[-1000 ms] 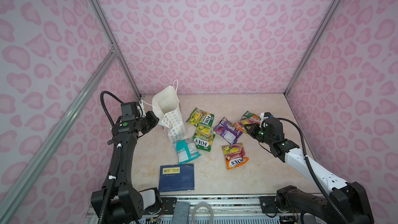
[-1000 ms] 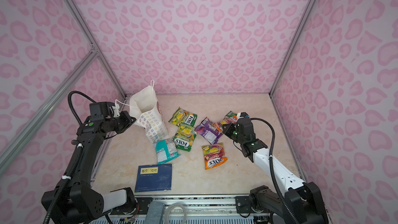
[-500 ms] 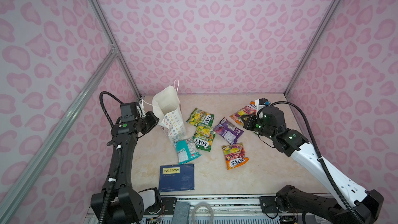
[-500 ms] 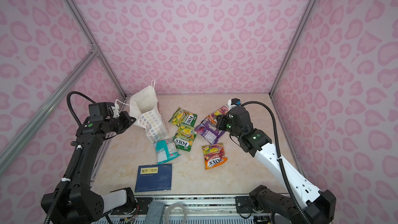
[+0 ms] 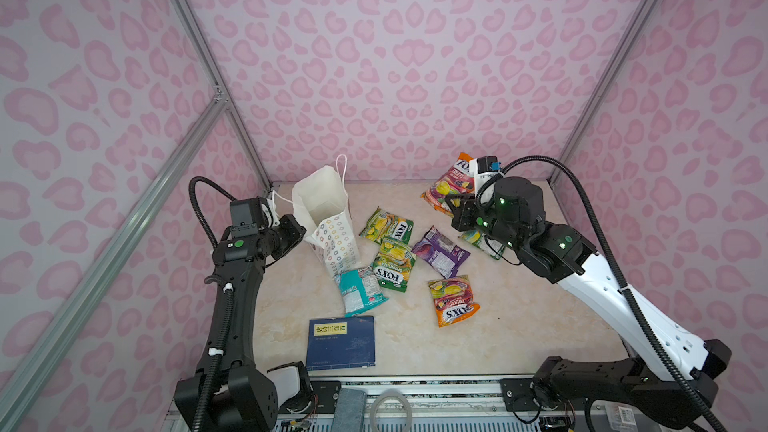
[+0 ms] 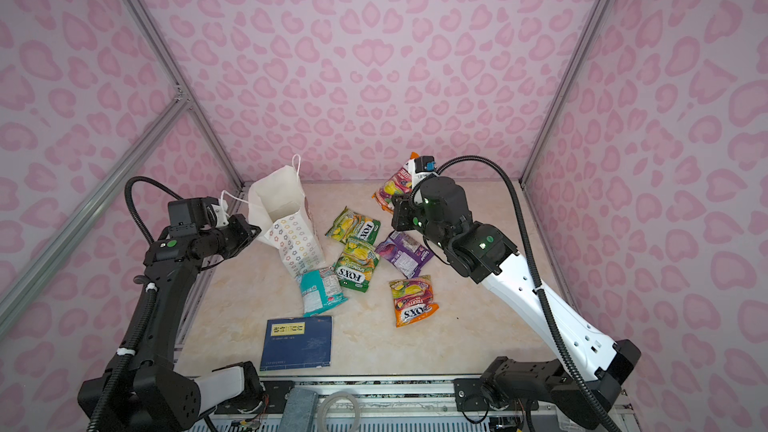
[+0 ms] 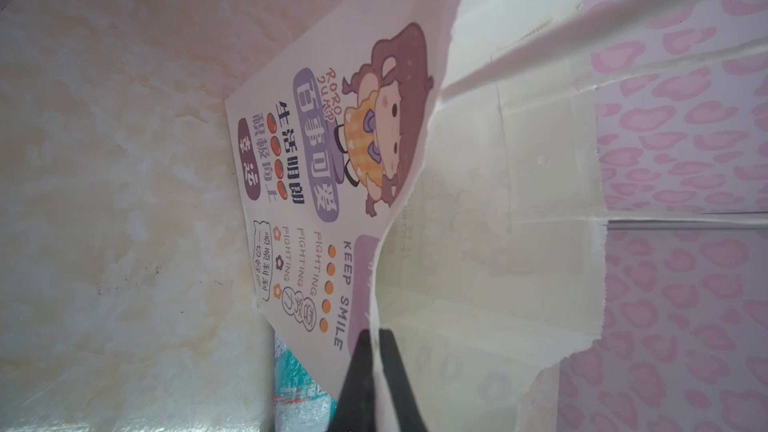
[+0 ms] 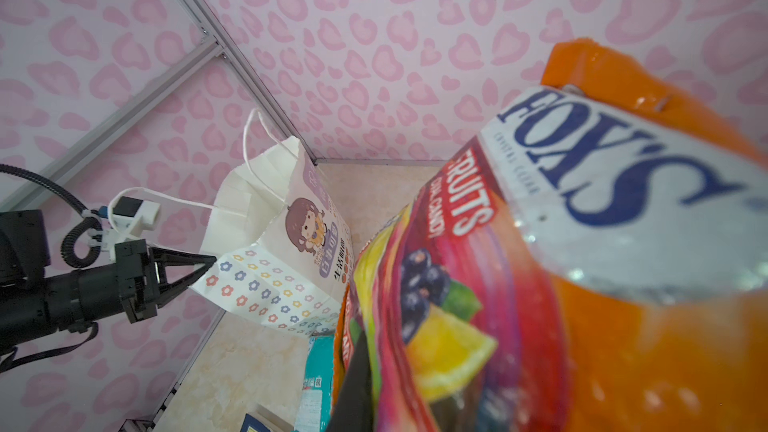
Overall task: Place the snacks into the paper bag
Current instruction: 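Lift the orange Fruits bag and carry it toward the paper bag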
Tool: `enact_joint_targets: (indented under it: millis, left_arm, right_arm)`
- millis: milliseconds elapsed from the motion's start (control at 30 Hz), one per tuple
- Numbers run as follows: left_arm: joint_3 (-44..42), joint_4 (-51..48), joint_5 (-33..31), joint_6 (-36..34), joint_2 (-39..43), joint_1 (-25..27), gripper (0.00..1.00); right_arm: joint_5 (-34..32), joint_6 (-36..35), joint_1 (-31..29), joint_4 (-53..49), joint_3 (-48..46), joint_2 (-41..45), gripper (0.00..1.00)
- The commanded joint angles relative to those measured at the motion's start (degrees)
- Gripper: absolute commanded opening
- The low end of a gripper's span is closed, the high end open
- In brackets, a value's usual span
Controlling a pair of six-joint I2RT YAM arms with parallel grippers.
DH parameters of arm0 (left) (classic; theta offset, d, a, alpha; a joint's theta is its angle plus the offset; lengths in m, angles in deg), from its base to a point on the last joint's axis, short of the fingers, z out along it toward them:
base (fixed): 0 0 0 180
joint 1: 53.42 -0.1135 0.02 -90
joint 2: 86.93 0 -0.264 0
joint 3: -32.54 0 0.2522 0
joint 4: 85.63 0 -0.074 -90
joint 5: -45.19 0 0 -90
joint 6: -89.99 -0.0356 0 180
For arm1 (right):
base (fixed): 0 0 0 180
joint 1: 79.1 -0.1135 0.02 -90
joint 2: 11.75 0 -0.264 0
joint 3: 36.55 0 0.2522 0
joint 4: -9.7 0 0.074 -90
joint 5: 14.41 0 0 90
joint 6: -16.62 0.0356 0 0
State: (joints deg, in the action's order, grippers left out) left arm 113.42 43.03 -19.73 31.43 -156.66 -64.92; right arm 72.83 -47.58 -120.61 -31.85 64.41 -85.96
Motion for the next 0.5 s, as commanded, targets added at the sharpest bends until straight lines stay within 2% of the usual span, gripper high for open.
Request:
enact_joint_targets:
  millis: [0,467]
  left_arm:
    - [-0.18,0.09,0.99,-0.15,-0.11,-0.09,0.06]
    - [-0.57,0.50,2.08,0.02,-0.04,-0.26,0.06]
  right_arm:
    - [-1.59,-4.37,-2.19,0.67,6.68,-3.38,0.00]
    - [2.00,-13.76,-13.19,-2.79,34.52,-24.47,0.00]
